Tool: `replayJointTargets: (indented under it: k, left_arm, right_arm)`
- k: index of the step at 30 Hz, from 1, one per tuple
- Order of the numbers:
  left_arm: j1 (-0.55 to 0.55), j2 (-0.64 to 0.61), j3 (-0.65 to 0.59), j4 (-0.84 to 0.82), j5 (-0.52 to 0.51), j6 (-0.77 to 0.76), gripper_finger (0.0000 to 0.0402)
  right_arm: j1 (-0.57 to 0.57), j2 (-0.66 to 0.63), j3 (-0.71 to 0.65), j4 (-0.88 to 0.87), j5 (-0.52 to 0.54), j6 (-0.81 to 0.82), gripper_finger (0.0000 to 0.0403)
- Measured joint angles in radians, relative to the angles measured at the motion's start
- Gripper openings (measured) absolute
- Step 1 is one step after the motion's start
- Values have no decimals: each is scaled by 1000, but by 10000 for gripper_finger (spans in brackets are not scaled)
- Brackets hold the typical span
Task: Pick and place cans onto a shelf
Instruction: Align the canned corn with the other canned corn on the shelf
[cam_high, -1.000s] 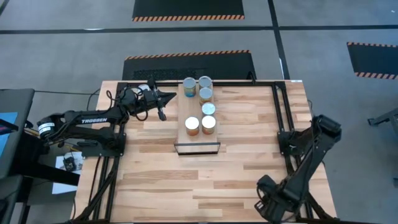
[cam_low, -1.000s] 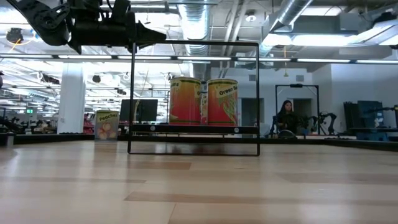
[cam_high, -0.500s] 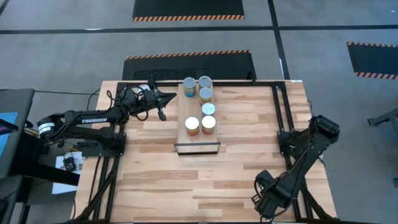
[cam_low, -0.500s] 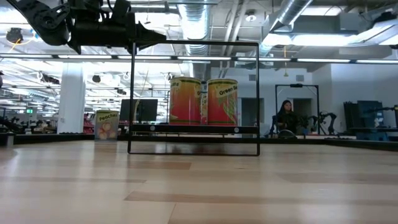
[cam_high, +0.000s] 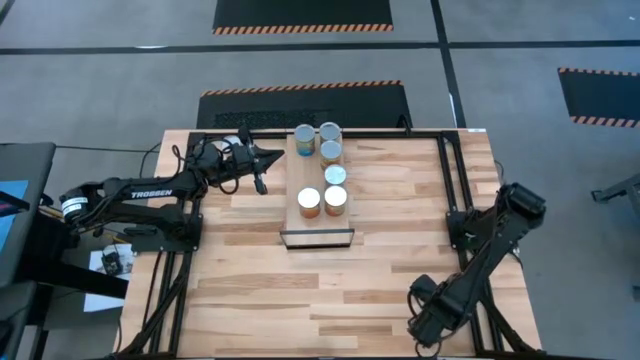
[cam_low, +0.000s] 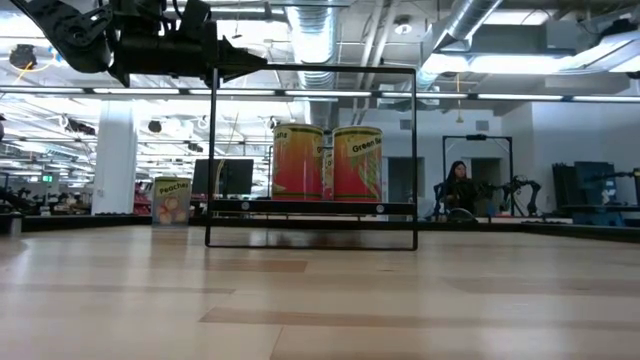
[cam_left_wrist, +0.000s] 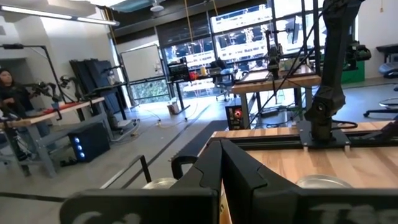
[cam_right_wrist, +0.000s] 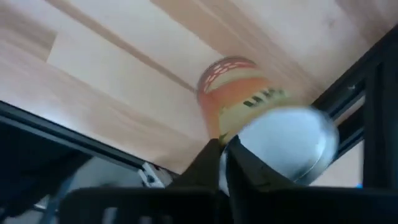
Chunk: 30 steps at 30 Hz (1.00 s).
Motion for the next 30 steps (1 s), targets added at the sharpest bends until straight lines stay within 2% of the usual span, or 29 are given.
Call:
replayJointTargets:
  k: [3, 10, 15, 22, 25, 30]
  left_arm:
    - [0, 0, 0, -10, 0, 0, 0]
    - [0, -16, 0, -85, 0, 2, 0]
    - [-4, -87, 0, -210, 7, 4, 0]
    - [-22, -239, -8, -394, -1, 47, 0]
    - [-22, -299, -31, -396, -9, 48, 0]
    - [-21, -383, -66, -422, -48, 52, 0]
  right_arm:
    - [-54, -4, 11, -40, 30, -136, 9]
    - [-217, 0, 145, -27, 114, -585, 9]
    - [-338, 17, 247, 56, 162, -886, 6]
    - [-437, 202, 462, 50, 154, -1320, 4]
    - [-461, 294, 578, 30, 158, -1485, 6]
    - [-496, 387, 712, -21, 232, -1730, 4]
